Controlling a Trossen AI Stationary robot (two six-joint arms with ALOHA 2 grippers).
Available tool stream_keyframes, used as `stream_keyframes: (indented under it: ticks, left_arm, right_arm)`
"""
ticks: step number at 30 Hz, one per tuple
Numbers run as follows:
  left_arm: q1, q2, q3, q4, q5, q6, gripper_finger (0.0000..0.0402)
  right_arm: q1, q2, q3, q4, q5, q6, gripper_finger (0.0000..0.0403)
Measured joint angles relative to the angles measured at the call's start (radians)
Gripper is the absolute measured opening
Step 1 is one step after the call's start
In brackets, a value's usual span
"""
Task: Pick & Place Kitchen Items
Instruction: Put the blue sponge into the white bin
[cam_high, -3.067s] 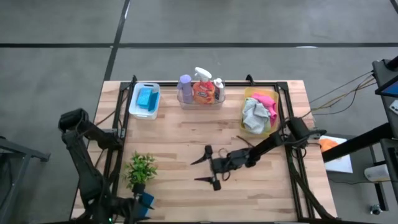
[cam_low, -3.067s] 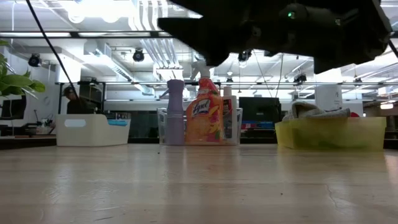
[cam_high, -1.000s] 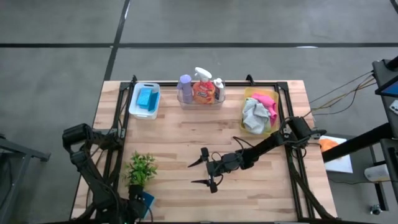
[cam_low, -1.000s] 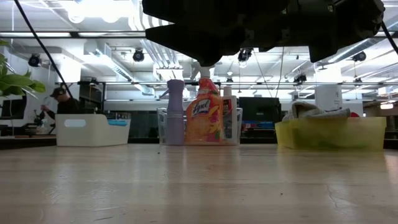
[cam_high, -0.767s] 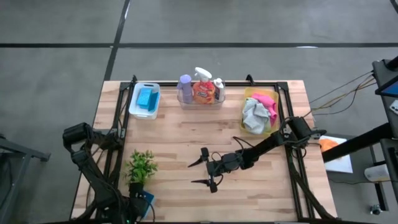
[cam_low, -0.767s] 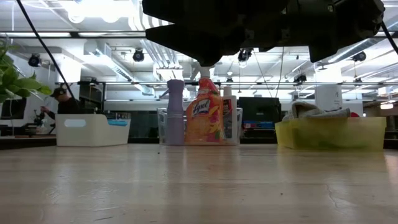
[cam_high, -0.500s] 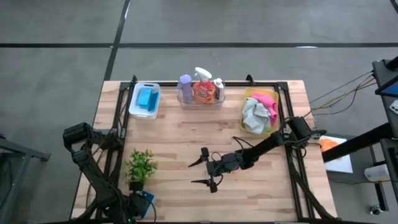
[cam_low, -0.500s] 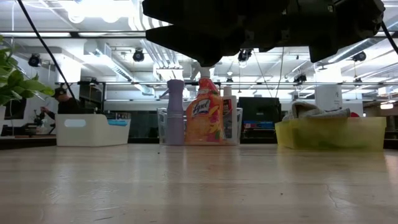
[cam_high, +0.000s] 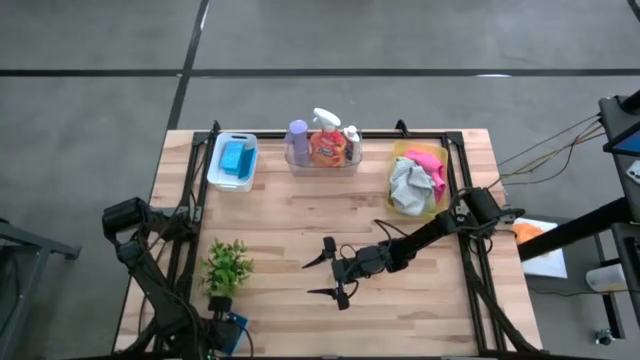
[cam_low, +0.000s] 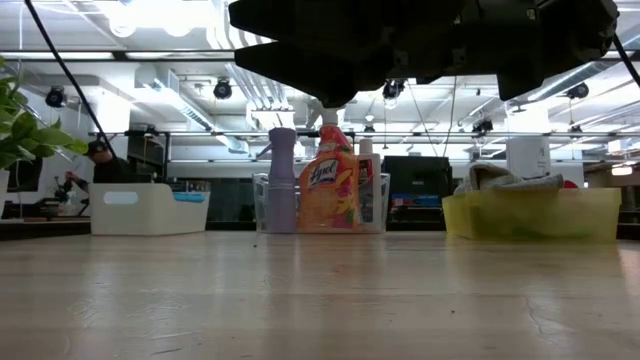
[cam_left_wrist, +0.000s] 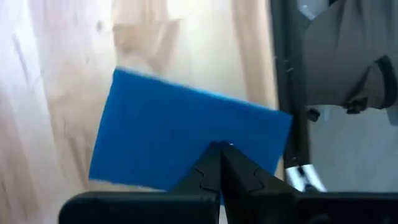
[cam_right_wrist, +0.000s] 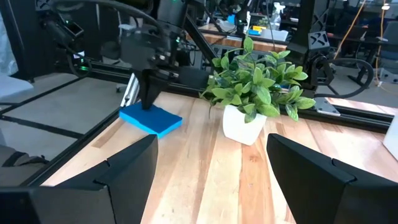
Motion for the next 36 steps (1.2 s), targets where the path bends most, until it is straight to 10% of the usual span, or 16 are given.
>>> stream_keyframes:
  ticks: [9, 22, 36]
  left_arm:
    - [0.002, 0.000, 0.057, 0.011, -0.005, 0.141, 0.0030]
    - [0.002, 0.000, 0.079, 0.023, -0.060, 0.244, 0.0250]
    - [0.021, 0.000, 0.078, 0.023, -0.076, 0.626, 0.0266]
  right_arm:
    - [0.000, 0.000, 0.000, 0.000, 0.000, -0.003, 0.0304]
    - [0.000, 0.000, 0.000, -0.009, 0.004, -0.004, 0.0304]
    - [0.000, 0.000, 0.000, -0.012, 0.015, -0.011, 0.0304]
